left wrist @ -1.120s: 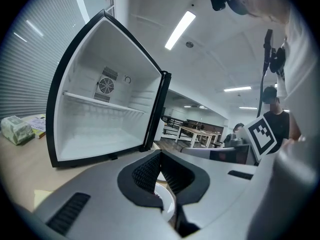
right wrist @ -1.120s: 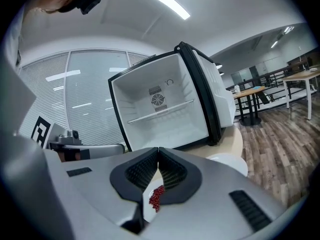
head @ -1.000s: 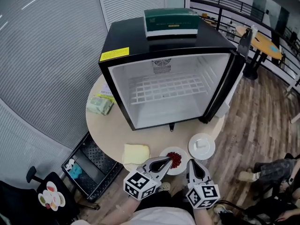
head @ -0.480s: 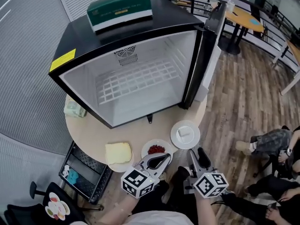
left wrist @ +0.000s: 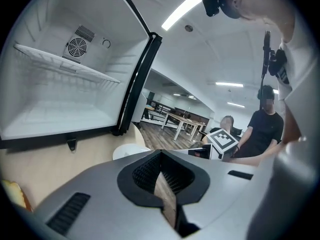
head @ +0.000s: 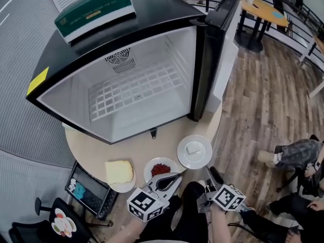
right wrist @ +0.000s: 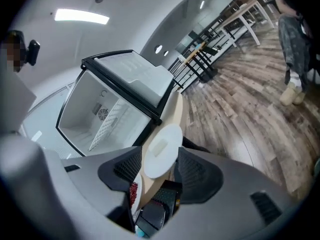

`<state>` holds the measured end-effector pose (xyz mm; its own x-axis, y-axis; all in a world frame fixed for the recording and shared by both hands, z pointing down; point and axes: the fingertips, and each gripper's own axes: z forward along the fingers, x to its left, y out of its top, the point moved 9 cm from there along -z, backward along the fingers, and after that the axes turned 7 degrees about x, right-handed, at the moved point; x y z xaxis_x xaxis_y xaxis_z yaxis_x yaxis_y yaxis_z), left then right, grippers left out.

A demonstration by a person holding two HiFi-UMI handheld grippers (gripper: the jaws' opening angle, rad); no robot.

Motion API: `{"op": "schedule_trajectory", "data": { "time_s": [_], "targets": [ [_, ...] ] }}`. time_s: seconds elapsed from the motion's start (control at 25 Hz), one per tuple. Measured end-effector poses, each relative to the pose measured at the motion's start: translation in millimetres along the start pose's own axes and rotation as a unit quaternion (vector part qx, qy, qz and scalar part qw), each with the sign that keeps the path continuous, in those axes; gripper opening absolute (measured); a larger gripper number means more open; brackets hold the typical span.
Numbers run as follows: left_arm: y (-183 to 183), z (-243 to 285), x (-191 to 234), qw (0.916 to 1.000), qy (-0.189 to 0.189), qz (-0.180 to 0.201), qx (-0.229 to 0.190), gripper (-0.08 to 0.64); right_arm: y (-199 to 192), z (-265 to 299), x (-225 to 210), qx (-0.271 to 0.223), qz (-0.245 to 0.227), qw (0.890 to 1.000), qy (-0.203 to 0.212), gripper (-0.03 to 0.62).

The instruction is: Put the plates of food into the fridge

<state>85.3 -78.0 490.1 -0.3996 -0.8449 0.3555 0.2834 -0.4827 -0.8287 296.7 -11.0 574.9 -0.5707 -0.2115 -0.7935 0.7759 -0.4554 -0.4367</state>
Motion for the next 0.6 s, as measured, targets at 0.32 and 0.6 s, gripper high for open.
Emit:
{"op": "schedule_trajectory", "data": {
  "time_s": [0.32, 0.6],
  "targets": [
    [-13.5, -1.8, 11.1, 0.9991, 0.032, -0.025, 0.007, 0.004, -2.6, 35.0, -39.1, -0.001, 0.120, 0.992, 0.038, 0.212],
    [-24.1, -11.7, 18.3, 0.9978, 0.052, -0.041, 0.007, 0.005, -10.1, 53.2, -33.6, -0.039, 0.224, 0.969, 0.098, 0.026]
  ]
}}
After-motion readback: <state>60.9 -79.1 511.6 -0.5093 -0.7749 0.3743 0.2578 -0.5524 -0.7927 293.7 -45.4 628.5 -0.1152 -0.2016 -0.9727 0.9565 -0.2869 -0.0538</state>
